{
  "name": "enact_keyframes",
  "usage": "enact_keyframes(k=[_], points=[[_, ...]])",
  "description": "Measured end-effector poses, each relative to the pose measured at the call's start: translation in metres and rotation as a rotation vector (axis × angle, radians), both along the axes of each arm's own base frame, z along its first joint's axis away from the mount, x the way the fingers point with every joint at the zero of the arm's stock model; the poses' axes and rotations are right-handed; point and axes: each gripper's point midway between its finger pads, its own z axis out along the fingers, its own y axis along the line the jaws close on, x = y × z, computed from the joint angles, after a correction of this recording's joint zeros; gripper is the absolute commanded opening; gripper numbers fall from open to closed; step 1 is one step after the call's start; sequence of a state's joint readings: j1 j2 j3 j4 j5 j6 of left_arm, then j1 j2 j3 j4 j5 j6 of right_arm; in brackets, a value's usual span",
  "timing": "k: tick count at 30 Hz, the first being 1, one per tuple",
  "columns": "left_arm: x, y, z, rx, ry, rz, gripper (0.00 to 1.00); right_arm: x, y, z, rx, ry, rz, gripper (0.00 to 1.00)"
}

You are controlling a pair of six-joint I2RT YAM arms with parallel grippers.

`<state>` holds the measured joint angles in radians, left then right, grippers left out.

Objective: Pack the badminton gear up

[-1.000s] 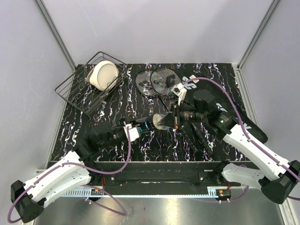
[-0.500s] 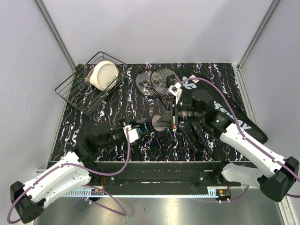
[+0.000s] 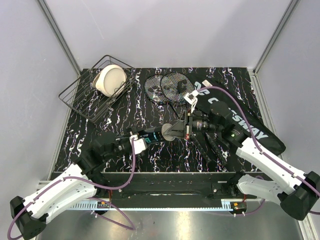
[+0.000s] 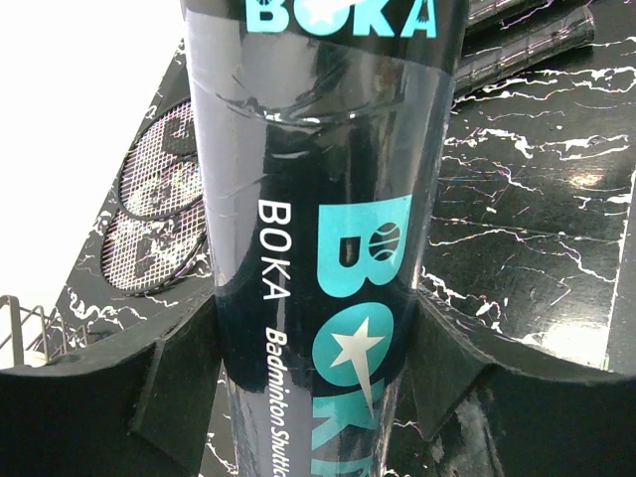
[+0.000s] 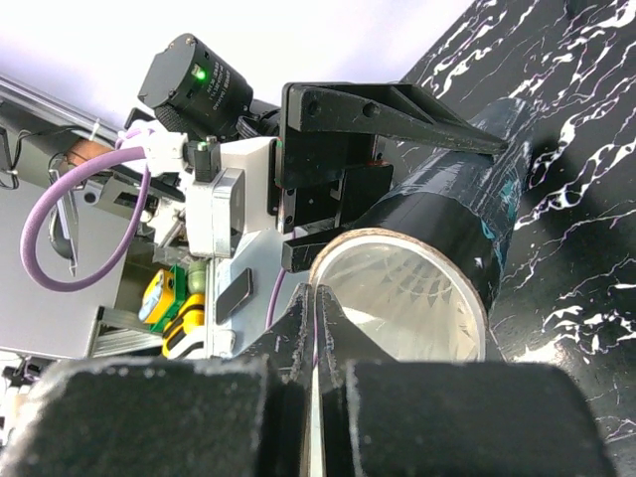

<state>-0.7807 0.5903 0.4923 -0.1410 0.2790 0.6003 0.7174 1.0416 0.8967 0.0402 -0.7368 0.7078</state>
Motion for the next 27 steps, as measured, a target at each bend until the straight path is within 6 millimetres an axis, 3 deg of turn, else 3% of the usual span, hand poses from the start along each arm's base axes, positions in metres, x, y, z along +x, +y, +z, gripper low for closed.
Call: enact_keyframes(k=[8,18,27], points=[[0.001,-0.002,0.007,-0.028,-0.015,0.003,0.00,0.001,-0.007,0.013,0.028,-0.039,-0.054,0.00],[0.000,-0.001,0.003,-0.023,-0.010,0.003,0.00,0.012,0.002,0.012,0.046,-0.029,-0.061,0.00],[0.001,0.000,0.004,-0.022,-0.013,0.010,0.00,0.009,0.004,0.011,0.050,-0.005,-0.038,0.00]])
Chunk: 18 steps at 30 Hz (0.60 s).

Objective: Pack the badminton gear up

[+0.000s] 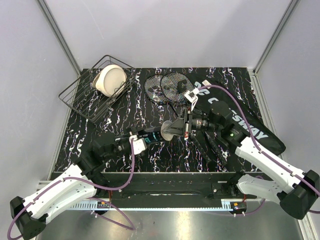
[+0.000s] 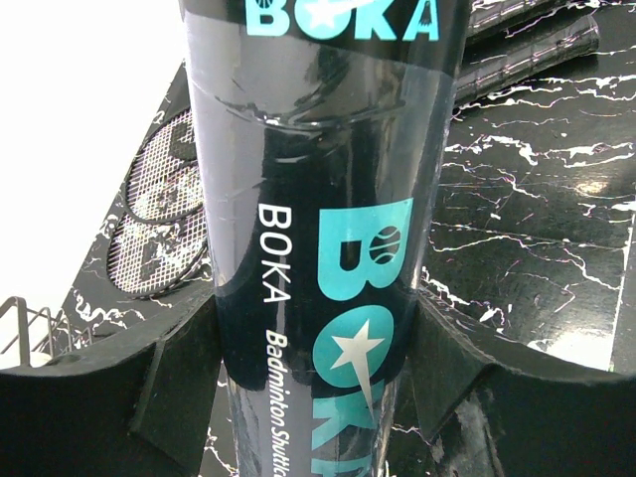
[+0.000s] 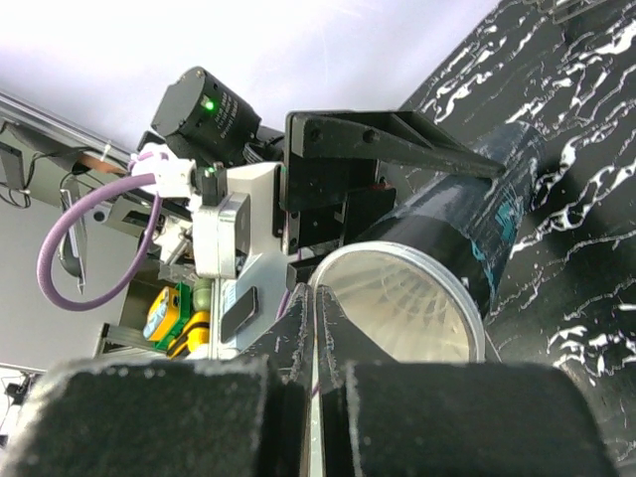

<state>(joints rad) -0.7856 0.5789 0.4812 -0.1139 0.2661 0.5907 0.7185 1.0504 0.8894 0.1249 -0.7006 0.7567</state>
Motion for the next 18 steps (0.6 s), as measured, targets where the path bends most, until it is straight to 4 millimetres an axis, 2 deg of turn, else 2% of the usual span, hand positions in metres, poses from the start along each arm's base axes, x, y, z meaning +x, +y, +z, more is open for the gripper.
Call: enact_keyframes(k=[8,18], points=[[-0.004,-0.003,-0.001,0.003,0.003,-0.026,0.00,-0.012,-0.011,-0.011,-0.063,0.021,0.006,0.00],[-0.007,-0.004,-0.002,0.006,0.006,-0.042,0.00,-0.016,-0.004,-0.011,-0.049,0.054,0.064,0.00]])
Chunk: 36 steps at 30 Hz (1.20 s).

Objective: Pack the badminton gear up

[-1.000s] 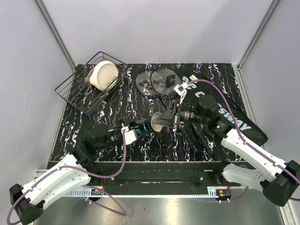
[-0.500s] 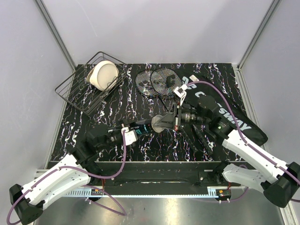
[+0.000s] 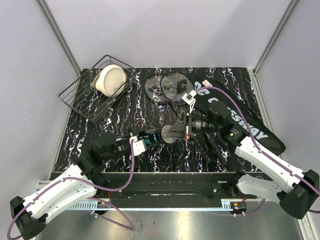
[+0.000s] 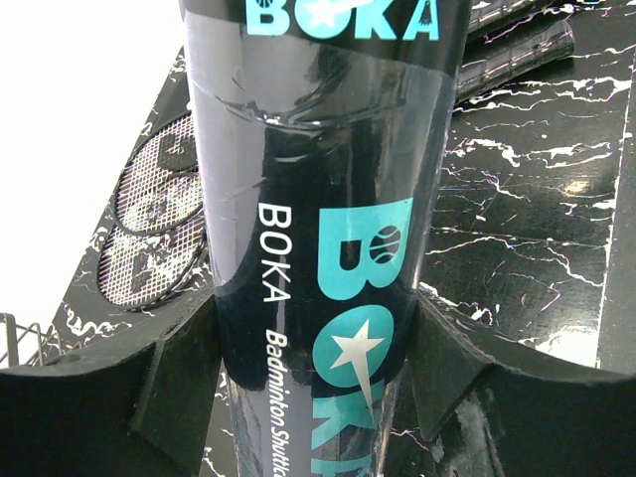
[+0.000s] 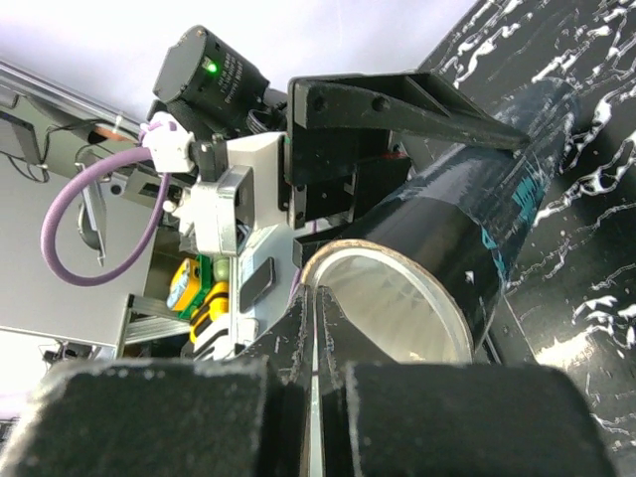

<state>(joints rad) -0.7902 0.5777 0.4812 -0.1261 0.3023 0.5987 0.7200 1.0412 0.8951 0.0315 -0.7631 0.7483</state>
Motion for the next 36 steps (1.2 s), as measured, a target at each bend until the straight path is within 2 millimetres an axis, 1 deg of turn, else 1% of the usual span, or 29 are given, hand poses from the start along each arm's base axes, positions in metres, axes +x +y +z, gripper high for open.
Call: enact_keyframes(k=[6,23,36], points=[[0.000,0.000,0.003,-0.010,-0.008,0.000,0.00,-0.001,0.003,0.005,0.042,0.003,0.017,0.00],[-0.002,-0.001,0.007,-0.027,-0.014,-0.011,0.00,-0.008,0.002,0.014,0.119,-0.003,0.041,0.00],[-0.004,0.001,0.010,-0.041,-0.026,-0.012,0.00,-0.010,0.015,0.014,0.179,0.008,0.104,0.00]])
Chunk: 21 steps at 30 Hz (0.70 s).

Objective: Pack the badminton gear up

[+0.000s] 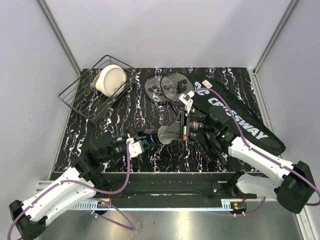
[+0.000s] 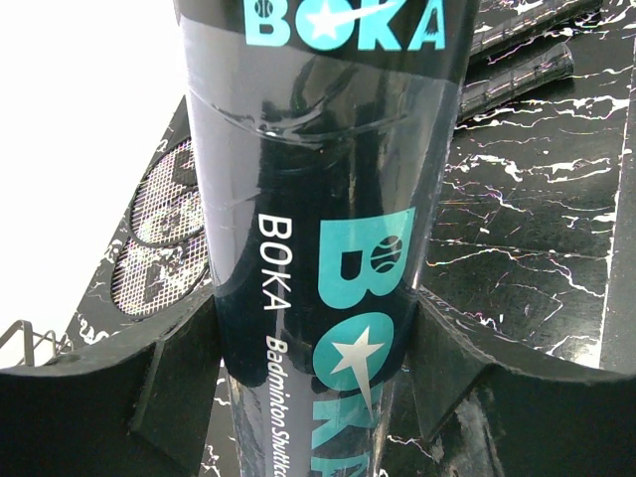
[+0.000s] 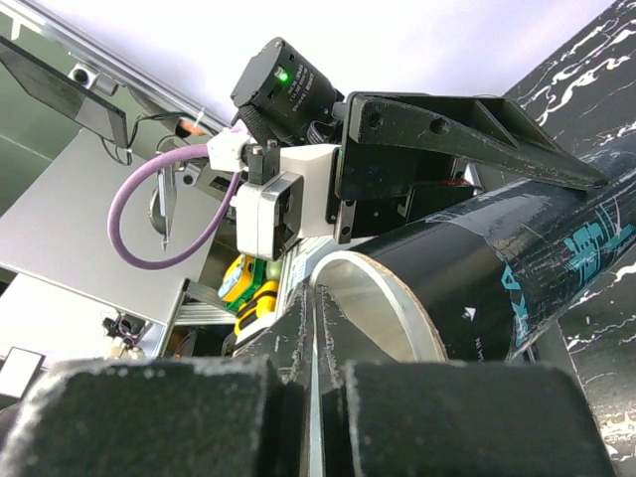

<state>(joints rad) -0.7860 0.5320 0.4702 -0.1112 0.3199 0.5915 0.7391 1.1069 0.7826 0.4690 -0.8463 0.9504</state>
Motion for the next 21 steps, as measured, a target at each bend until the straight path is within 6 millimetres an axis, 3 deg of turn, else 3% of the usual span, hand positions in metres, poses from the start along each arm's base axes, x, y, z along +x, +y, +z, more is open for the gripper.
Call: enact_keyframes(k=[8,21], points=[[-0.002,0.006,-0.001,-0.028,-0.033,0.011,0.00,0.001,0.008,-0.011,0.060,-0.016,0.028,0.18],[0.016,0.036,-0.015,0.022,-0.112,0.159,0.00,0.012,0.037,-0.032,0.132,0.011,0.220,0.33]])
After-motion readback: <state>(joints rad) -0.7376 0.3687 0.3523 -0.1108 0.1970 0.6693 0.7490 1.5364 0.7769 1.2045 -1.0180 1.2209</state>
